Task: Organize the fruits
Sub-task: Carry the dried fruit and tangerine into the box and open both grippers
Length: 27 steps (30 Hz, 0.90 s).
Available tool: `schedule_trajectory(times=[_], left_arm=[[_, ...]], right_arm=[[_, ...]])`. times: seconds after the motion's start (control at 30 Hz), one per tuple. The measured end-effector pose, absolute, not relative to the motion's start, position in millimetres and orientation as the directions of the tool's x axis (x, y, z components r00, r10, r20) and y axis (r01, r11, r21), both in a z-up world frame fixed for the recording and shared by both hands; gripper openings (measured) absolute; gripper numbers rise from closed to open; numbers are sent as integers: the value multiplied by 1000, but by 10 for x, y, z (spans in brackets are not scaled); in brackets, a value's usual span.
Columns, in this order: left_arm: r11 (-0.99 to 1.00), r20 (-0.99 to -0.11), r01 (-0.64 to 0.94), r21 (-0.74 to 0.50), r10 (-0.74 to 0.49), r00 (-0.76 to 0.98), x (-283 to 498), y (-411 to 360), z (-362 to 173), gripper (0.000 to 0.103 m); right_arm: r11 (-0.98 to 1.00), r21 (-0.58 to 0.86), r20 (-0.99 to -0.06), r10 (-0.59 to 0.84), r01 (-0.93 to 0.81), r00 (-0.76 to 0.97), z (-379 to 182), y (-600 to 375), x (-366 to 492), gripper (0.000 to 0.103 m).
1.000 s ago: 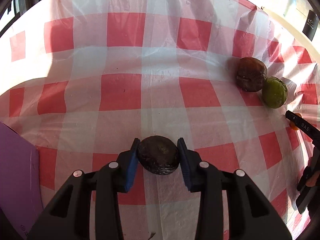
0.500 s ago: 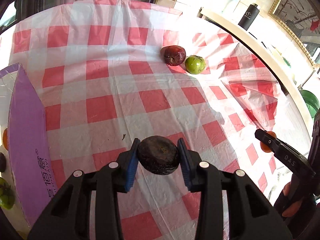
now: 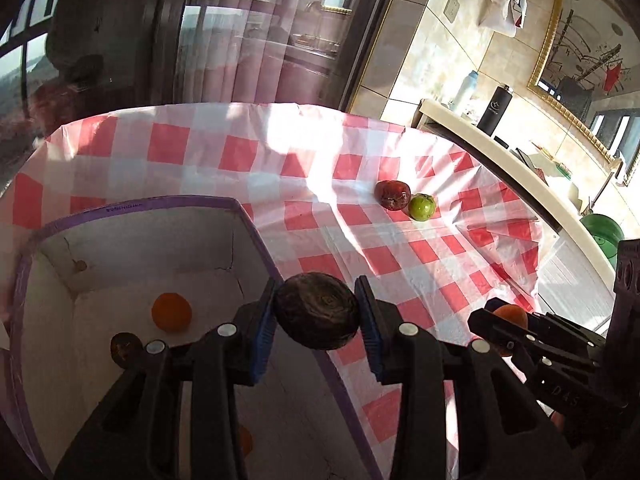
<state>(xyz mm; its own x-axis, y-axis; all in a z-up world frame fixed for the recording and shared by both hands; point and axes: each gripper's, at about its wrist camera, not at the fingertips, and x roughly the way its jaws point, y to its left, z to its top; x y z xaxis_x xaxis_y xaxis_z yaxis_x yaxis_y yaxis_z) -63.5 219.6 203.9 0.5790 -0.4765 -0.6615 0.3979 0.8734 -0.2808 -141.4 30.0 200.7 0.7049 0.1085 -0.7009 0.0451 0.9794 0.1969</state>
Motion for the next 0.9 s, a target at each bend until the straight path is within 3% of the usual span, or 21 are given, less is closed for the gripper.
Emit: schedule_trajectory(times=[0.17,0.37,0.9], left_arm=[[936,-735,240,-257,-351,580,-313,2929,1886,38],[972,-855,207,-111,-200,479,51,3243,1483,38],[977,-938,198,78,5,346,585,3296,829,38]], right_arm=[[954,134,-752,275,-269,599,2107,1312,-1127,37],[877,-12,-908,192,-480,373,1644,2315,-703,37],[933,-50,-985,13,-355,174,906,2516,-184,37]])
